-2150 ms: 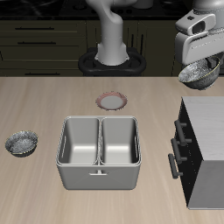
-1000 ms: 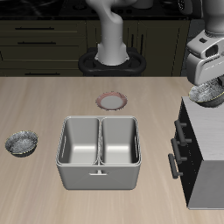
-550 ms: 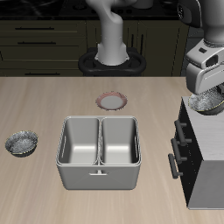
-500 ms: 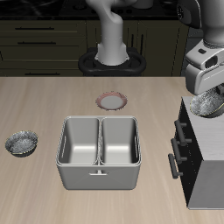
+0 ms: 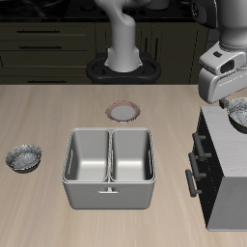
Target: Pick up the bowl on the plate and place it on top of the white cabinet
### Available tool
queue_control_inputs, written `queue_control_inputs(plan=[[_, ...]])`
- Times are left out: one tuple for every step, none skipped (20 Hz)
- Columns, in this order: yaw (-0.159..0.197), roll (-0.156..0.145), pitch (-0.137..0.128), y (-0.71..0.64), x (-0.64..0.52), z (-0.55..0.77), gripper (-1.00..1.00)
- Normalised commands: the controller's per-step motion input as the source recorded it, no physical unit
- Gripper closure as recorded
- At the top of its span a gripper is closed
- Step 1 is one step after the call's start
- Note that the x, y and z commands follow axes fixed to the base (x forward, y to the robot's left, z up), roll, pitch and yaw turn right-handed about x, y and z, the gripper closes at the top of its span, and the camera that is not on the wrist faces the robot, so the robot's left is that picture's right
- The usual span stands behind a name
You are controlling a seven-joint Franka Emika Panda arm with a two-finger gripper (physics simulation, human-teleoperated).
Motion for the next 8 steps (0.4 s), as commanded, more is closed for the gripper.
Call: queue_control_inputs(plan=[[-0.01, -0.03, -0.003, -0.13, 0.03, 0.03, -1.0], [0.002, 0.008, 0.0, -0.04, -0.12, 0.02, -1.0], [0.013, 0.04, 0.001, -0.04, -0.06, 0.0, -1.0], [-0.06, 0.038, 0.025, -0.05, -0.16, 0.04, -1.0], [-0.054, 0.035, -0.026, 0.02, -0.29, 0.1, -1.0], [-0.025, 0.083, 0.013, 0.16, -0.09, -0.04, -1.0], [-0.034, 0.009, -0.023, -0.01, -0.23, 0.1, -1.0], [-0.014, 0.058, -0.041, 0.12, -0.21, 0.1, -1.0]])
